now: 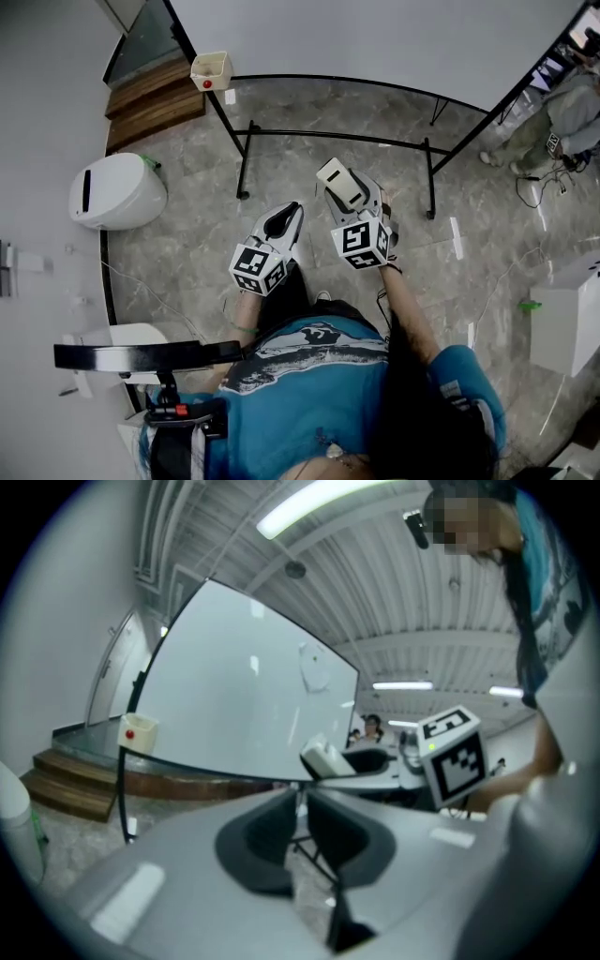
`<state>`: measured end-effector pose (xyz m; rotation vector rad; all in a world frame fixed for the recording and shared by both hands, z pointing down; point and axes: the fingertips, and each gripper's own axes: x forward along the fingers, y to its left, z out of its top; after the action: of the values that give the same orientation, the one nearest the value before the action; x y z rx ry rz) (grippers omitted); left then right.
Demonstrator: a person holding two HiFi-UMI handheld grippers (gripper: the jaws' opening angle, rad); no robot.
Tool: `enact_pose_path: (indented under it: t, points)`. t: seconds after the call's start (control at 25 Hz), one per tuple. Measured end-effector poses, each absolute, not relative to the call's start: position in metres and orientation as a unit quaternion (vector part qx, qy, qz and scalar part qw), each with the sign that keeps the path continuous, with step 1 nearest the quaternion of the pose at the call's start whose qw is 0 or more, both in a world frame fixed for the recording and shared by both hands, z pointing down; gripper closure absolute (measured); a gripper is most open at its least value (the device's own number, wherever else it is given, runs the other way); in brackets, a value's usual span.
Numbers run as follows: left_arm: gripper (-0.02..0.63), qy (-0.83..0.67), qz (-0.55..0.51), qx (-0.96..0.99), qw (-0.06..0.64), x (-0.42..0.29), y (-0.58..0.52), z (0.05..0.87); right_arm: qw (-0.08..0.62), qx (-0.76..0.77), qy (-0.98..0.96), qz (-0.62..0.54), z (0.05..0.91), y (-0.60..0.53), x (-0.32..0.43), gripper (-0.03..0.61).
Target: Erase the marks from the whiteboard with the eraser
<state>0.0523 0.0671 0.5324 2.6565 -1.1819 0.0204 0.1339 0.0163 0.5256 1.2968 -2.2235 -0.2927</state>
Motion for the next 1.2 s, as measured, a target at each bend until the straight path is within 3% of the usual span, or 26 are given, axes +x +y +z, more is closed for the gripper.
enact_pose_path:
  t: [0.64,0.84,1.2]
  points:
    - [0.589,-0.425,0.008,0.898,0.112,0.014,0.146,0.532,0.261,0.457,-0.847,-0.07,0.538,0.101,0.086,0.314]
    - [0.589,-0.425,0.003,0.899,0.105,-0.032,0.179,0.528,0.234,0.463,-0.854,-0.036,0.537,0.134,0.044,0.315]
    - [0.589,-0.446,0.005,0.885,0.135,-0.108,0.229,0.553,0.25,0.447,-0.859,-0.021,0.56,0.189,-0.027,0.316]
